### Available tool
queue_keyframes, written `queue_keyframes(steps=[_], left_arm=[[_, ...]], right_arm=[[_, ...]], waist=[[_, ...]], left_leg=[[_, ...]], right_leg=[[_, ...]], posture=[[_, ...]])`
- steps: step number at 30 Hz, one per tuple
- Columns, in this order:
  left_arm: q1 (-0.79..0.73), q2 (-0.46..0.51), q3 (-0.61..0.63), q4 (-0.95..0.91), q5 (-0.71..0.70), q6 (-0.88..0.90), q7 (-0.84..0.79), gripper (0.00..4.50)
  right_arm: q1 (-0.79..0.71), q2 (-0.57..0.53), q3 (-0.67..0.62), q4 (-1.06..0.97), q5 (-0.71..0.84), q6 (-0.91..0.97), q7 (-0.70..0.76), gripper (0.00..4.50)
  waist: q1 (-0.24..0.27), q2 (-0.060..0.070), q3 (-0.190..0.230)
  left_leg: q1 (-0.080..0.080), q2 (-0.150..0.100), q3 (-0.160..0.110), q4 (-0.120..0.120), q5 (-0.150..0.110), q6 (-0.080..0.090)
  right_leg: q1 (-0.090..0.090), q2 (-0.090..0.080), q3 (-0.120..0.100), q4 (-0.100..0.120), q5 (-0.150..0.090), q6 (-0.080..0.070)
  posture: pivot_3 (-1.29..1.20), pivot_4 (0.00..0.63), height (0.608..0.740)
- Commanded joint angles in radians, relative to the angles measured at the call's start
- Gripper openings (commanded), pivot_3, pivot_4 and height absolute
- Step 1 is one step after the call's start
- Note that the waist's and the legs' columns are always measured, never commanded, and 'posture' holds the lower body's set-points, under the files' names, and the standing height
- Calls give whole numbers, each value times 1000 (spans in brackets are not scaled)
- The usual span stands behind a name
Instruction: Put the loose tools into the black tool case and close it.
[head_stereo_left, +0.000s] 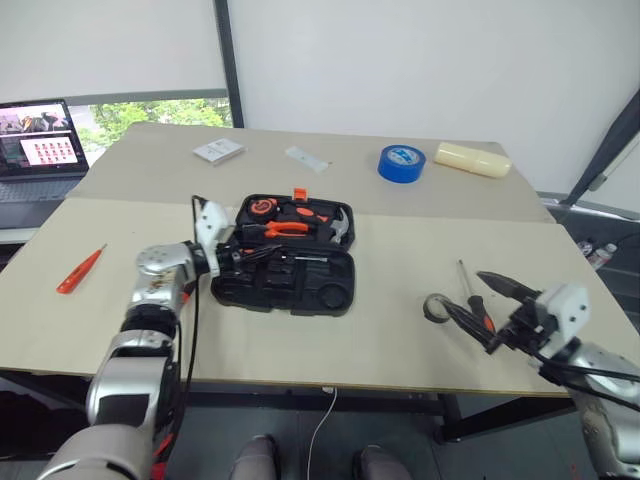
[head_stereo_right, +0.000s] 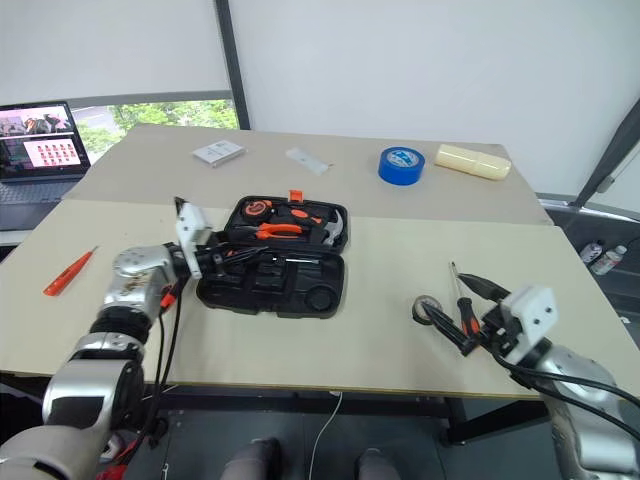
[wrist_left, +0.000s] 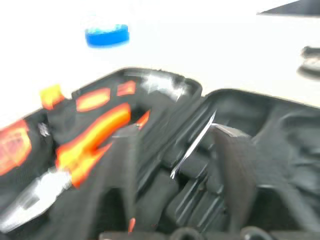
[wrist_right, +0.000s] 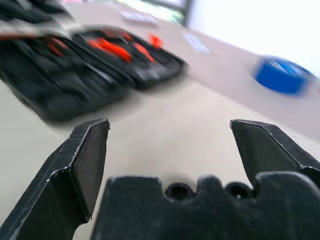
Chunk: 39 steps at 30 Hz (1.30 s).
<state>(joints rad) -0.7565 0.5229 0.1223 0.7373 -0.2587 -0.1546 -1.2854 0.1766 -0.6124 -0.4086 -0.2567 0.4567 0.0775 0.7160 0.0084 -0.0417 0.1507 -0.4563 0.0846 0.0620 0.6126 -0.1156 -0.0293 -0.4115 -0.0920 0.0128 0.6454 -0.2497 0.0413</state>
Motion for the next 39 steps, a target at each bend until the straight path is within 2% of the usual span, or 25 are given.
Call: queue_keyframes(steps=[1,2,4,5,8,11,15,19,24,27,29,30,32,36,38,39], left_arm=[[213,49,6,-360,-118,129,-65,4289],[283,67,15,-451,-145,161,-66,4487],[403,100,37,-595,-184,217,-51,4487],[453,116,47,-647,-197,233,-48,4487],[607,160,88,-738,-249,239,-88,4487],[670,184,105,-755,-255,215,-102,4487],[702,181,135,-823,-322,272,-64,4487],[690,144,93,-899,-364,326,-18,4487],[675,116,46,-955,-367,349,11,4487],[670,109,30,-963,-358,338,14,4487],[666,111,26,-964,-352,328,14,4500],[664,113,28,-968,-353,328,16,4500],[662,116,31,-971,-354,326,21,4500],[662,116,40,-978,-358,324,36,4500],[662,109,53,-979,-369,330,58,4500],[664,109,60,-980,-373,332,68,4500]], right_arm=[[132,20,-110,-64,-75,82,-142,4500],[181,23,-121,-71,-109,126,-179,4500],[259,47,-141,-82,-100,158,-192,4500],[288,63,-151,-89,-82,159,-186,4500],[345,85,-175,-93,-41,201,-175,4500],[359,72,-183,-104,-6,231,-144,4500],[260,-38,-174,-148,30,377,-145,4500],[12,-166,-11,-76,17,594,-162,4500],[-231,-198,154,87,-56,712,-191,4500],[-337,-195,217,177,-90,779,-212,4500],[-374,-201,242,209,-113,805,-222,3963],[-389,-197,237,212,-110,832,-231,3863],[-409,-186,221,210,-104,870,-246,3011],[-408,-172,196,182,-100,906,-270,1642],[-393,-164,175,160,-95,905,-277,1033],[-387,-160,164,151,-91,902,-280,954]], waist=[[-3,1,-1],[-5,1,-1],[-5,1,-1],[-6,2,-1],[-8,3,0],[-16,8,-2],[-21,10,-1],[-27,10,-1],[-13,9,-1],[-5,9,-1],[-4,9,-1],[-4,8,-1],[-2,8,-1],[4,8,-1],[4,8,-1],[4,8,-1]], left_leg=[[2,0,0,-1,0,0],[4,0,0,-2,0,0],[7,1,0,-3,0,0],[7,1,0,-3,-4,-6],[12,2,0,-4,-5,-8],[16,1,2,-5,-6,-9],[17,1,2,-5,-6,-9],[17,0,2,-5,-6,-9],[14,0,0,-5,-6,-7],[8,-1,0,-5,-5,4],[7,-2,0,-4,-8,6],[7,-2,0,-3,-9,7],[7,-2,0,-3,-10,7],[7,-2,0,-1,-10,6],[7,-2,0,1,-10,6],[7,-2,0,1,-10,6]], right_leg=[[2,0,0,0,-1,-1],[3,0,0,-1,-1,-1],[5,0,-1,0,-3,-3],[6,0,-1,-1,-7,-11],[8,-1,-1,0,-12,-7],[7,-3,-1,-2,-12,-7],[7,-5,0,-4,-12,-7],[7,-5,0,-5,-12,-7],[8,-1,1,-4,-12,-7],[6,0,2,-3,-11,-8],[6,0,3,-4,-11,-4],[6,0,2,-4,-11,-4],[7,0,2,-4,-11,-4],[7,0,2,-4,-12,-5],[8,0,2,-4,-15,-7],[8,0,3,-4,-15,-6]], posture=[[0,150,740],[0,150,740],[0,150,740],[0,150,740],[0,150,740],[0,150,740],[0,150,740],[0,150,740],[0,150,740],[0,150,740],[0,150,740],[0,150,740],[0,150,740],[0,150,740],[0,150,740],[0,150,740]])
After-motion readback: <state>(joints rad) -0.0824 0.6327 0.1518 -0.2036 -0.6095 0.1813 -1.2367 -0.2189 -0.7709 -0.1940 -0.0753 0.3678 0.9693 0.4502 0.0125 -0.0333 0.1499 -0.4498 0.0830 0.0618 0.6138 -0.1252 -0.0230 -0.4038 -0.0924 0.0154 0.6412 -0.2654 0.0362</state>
